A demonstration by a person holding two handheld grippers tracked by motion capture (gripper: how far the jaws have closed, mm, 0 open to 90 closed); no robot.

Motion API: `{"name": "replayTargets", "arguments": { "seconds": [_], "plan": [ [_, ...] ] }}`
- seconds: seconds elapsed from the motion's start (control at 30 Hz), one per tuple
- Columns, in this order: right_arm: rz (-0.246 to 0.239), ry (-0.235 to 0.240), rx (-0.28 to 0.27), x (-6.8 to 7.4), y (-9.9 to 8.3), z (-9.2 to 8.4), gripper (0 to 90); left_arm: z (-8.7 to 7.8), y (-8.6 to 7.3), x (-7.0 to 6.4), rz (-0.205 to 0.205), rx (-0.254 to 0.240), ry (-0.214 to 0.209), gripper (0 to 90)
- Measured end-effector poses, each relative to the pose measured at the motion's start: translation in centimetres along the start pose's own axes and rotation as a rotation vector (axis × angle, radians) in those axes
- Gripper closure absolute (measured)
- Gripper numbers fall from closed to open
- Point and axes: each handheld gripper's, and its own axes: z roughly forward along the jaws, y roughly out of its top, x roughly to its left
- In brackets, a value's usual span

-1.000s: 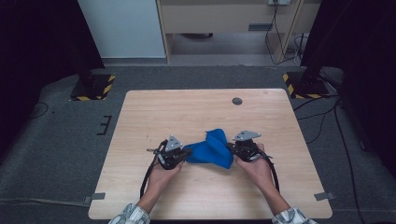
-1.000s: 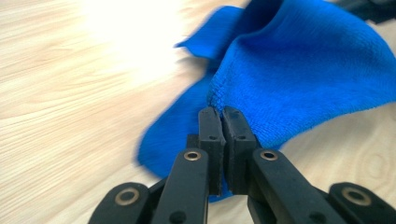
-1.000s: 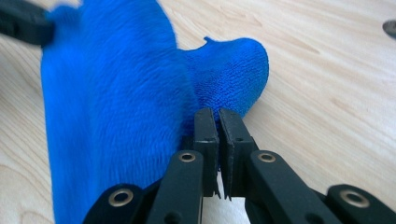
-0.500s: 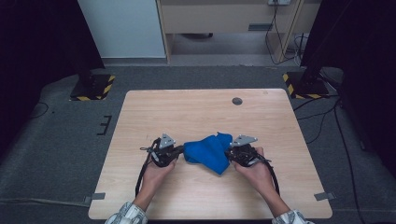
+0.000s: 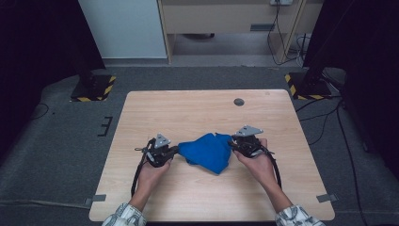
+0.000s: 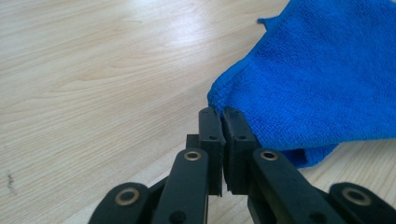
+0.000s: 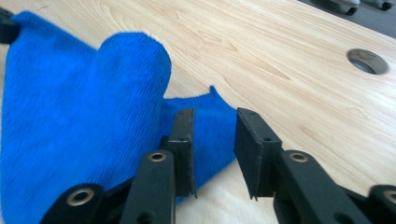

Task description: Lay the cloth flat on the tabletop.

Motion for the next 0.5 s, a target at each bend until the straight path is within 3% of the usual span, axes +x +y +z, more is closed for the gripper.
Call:
{"name": "replayTargets", "arguments": {
  "seconds": [0.07,0.13,0.17,0.33,0.5],
  "plan": [
    [-0.006,0.033,-0.005,0.0,0.0,1.5,64.6,0.1,-0.1,-0.1,0.004,0.009,-0.001,87.3],
    [-0.016,0.034,0.01,0.2,0.0,2.0,63.8,0.2,-0.1,-0.1,0.008,0.009,0.002,87.2],
    [-0.034,0.04,0.043,0.5,-0.3,3.0,61.6,0.1,-0.1,-0.1,0.005,0.011,-0.001,87.2],
    [-0.09,0.007,0.119,0.9,-1.2,3.4,60.4,0.0,-0.2,0.3,0.007,0.019,-0.003,87.3],
    [-0.048,-0.044,0.211,0.6,-2.5,2.3,61.6,-0.3,-0.3,0.6,0.006,0.028,0.007,87.3]
  ]
}}
